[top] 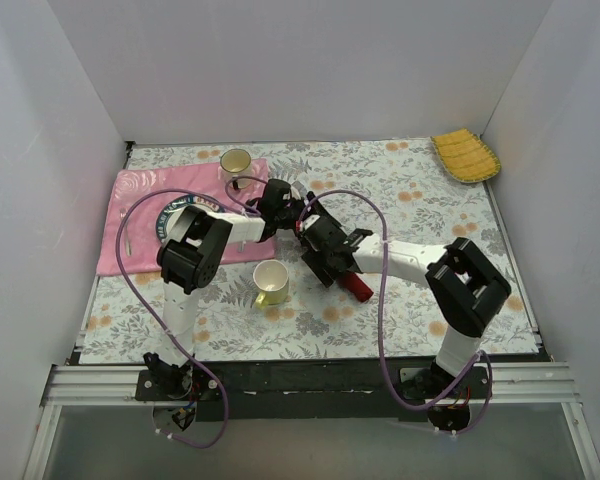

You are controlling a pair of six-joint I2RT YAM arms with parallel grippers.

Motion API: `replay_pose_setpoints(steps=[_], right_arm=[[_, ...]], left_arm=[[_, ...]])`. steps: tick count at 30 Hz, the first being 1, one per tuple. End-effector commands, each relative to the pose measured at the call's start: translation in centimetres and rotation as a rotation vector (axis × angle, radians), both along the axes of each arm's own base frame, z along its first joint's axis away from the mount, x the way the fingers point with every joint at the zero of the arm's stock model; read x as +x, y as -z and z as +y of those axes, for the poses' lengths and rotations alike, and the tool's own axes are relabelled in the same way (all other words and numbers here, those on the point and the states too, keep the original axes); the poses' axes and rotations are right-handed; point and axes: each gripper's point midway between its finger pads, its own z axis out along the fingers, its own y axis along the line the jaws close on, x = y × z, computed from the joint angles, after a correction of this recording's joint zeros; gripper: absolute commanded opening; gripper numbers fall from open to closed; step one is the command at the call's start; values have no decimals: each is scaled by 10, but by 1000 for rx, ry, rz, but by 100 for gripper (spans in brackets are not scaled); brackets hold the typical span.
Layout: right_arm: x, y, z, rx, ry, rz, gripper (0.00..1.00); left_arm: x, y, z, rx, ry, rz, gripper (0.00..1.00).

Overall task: Fold the napkin, place the utensils inside, and roll it up
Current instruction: Roll the napkin with the utensil

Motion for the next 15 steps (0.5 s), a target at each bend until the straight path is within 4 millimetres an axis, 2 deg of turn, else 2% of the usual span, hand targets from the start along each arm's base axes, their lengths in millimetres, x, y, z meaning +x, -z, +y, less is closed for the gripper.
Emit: replay_pose_setpoints(steps=[1, 4, 5, 6, 10, 11, 12, 15], right_arm=[[21, -2, -9, -112, 45, -134, 75], [20, 8, -10, -105, 61, -131, 58], [20, 10, -10, -99, 65, -124, 42], [19, 11, -9, -83, 65, -109, 35], [16, 13, -3, 26, 81, -37, 29], [19, 16, -9, 63, 117, -10, 27], [12, 15, 0, 143, 94, 49, 26], [7, 15, 1, 313, 102, 155, 26]], left_arm=[[9, 7, 10, 32, -36, 58, 64], [14, -4, 10, 26, -36, 45, 64], [15, -5, 11, 38, -34, 35, 64], [18, -11, 12, 45, -33, 13, 64], [34, -32, 20, 126, -65, -90, 64], [37, -37, 23, 143, -77, -102, 65], [39, -51, 25, 142, -85, -140, 65], [48, -71, 37, 145, -125, -175, 65]])
